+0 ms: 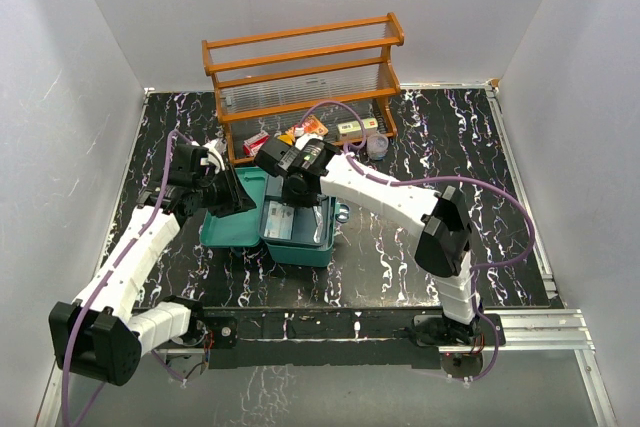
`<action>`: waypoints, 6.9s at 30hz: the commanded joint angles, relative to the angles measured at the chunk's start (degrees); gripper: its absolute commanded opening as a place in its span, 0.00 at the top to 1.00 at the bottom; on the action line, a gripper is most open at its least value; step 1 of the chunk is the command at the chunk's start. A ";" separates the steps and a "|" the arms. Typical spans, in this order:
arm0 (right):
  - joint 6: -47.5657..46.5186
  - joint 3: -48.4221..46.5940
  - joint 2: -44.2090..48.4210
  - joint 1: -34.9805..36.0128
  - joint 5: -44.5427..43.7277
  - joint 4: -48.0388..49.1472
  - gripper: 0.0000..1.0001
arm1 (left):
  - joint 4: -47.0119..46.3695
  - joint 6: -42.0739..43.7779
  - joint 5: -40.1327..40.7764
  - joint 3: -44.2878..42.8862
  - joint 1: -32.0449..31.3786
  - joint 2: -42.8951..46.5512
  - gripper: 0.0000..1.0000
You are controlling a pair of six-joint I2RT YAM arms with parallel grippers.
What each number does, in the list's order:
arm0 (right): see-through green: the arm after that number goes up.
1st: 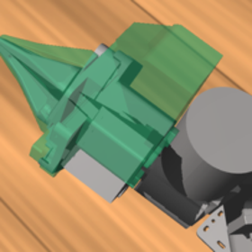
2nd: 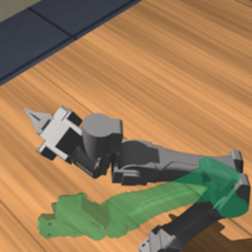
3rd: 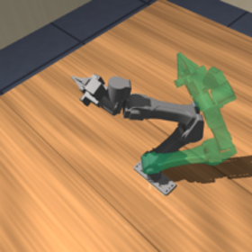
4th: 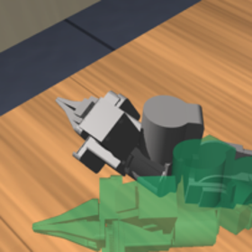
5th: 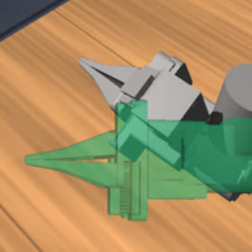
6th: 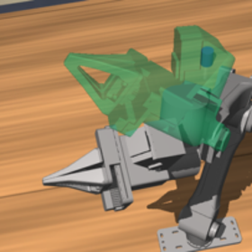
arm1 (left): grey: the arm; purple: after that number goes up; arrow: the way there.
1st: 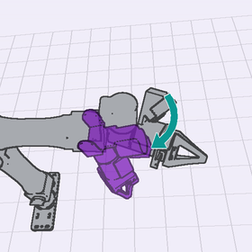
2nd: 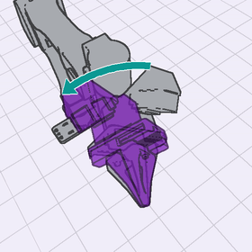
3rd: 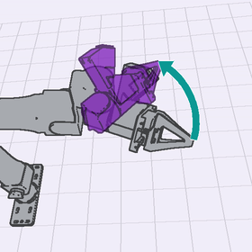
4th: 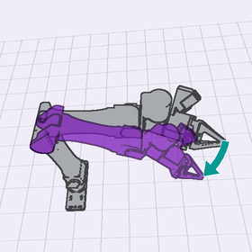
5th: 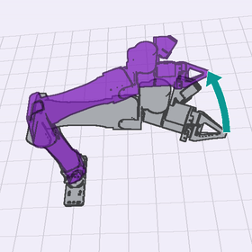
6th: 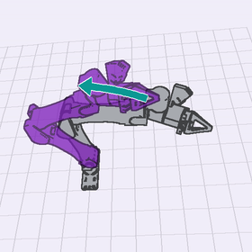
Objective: Organize the medicine kit
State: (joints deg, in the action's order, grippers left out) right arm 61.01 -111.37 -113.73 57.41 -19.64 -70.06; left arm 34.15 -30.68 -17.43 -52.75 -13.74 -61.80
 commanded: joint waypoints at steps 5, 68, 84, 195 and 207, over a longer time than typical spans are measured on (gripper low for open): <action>3.04 -1.33 1.19 -0.10 -3.72 -3.38 1.00 | 1.88 1.47 3.07 1.49 -0.17 5.68 0.72; -8.89 1.09 9.53 -4.82 -3.92 6.38 0.54 | 5.96 3.83 16.43 -10.15 1.69 -5.07 0.47; -23.29 20.40 23.01 -17.28 2.49 22.29 0.54 | -2.83 5.18 -5.96 -5.97 24.58 -15.91 0.16; -29.43 38.30 28.71 -28.05 28.19 37.55 0.50 | -4.89 2.06 -24.00 -18.14 0.42 -26.83 0.25; -28.12 41.80 26.50 -28.05 32.81 38.96 0.76 | -7.10 3.04 -29.50 -16.15 0.39 -28.97 0.43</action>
State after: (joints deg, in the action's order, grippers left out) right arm 33.06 -71.33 -87.05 29.08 10.59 -33.01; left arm 27.07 -28.49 -44.34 -69.67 -13.15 -90.74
